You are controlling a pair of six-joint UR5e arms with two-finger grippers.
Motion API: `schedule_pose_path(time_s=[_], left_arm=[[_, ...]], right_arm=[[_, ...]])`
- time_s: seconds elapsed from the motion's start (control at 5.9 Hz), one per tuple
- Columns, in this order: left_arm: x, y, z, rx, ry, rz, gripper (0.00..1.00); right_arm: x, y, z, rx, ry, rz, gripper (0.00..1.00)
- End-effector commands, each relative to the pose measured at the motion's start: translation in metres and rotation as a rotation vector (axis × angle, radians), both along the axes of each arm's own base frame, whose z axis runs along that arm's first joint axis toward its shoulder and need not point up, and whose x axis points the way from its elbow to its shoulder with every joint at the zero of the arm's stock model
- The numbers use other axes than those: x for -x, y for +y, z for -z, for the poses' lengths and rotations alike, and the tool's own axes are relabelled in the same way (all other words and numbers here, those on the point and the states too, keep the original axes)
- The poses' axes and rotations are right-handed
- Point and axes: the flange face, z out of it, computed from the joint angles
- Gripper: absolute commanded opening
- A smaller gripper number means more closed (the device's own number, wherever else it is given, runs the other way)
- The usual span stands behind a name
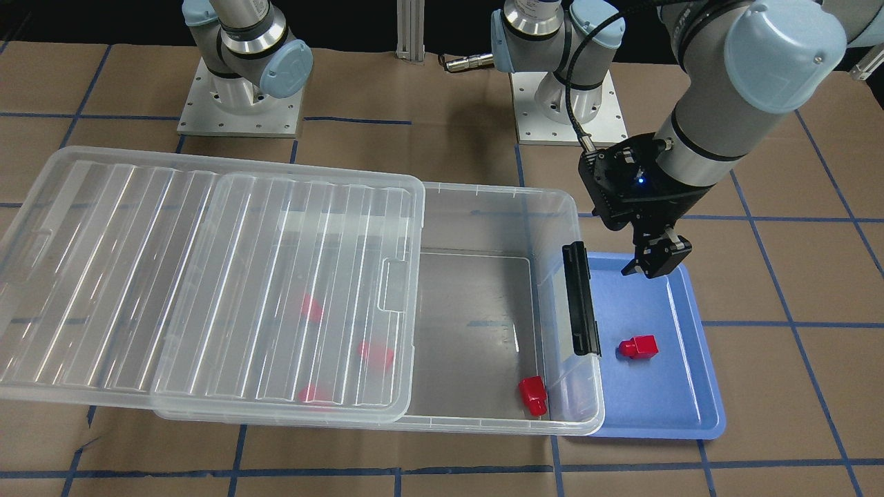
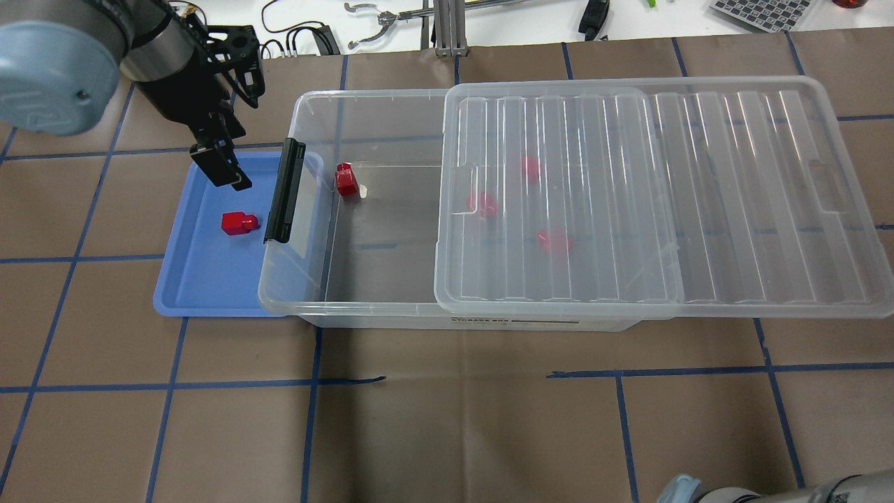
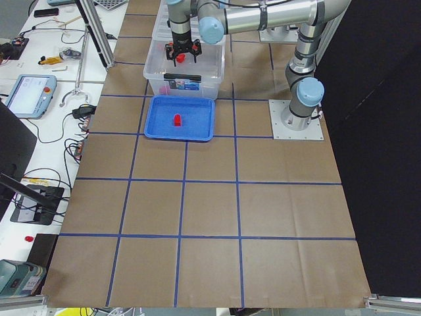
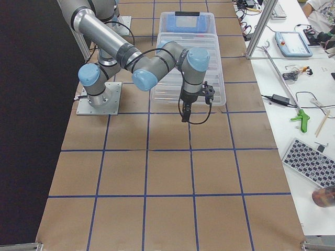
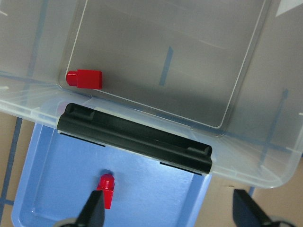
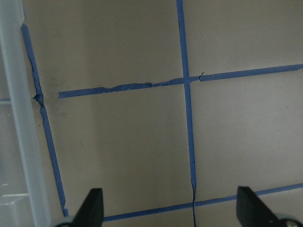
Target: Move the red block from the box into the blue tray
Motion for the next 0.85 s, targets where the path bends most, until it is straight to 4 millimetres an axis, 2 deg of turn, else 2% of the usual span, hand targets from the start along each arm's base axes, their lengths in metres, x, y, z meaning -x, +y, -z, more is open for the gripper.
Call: schedule_pose_path(time_s=[0.0, 0.17, 0.34, 0.51, 0.68], left_arm=[[0.018, -0.004, -0.018, -0.022, -0.026, -0.208, 0.97], [0.017, 0.003, -0.034, 0.001, -0.035, -0.371, 0.98], [0.014, 0.005, -0.035, 0.012, -0.086, -0.466, 0.98], [0.007, 0.006, -0.047, 0.035, -0.104, -0.638, 0.98], [0.008, 0.014, -0.048, 0.029, -0.108, -0.745, 0.98]], right_arm=[[-0.005, 0.008, 0.034, 0.015, 0.013, 0.01, 1.0], [-0.009, 0.012, 0.041, 0.011, 0.007, 0.018, 1.0], [-0.012, 0.015, 0.045, 0.004, 0.0, 0.019, 1.0], [-0.016, 0.015, 0.045, 0.001, -0.003, 0.036, 1.0], [-0.021, 0.014, 0.045, 0.016, -0.028, 0.043, 1.0]])
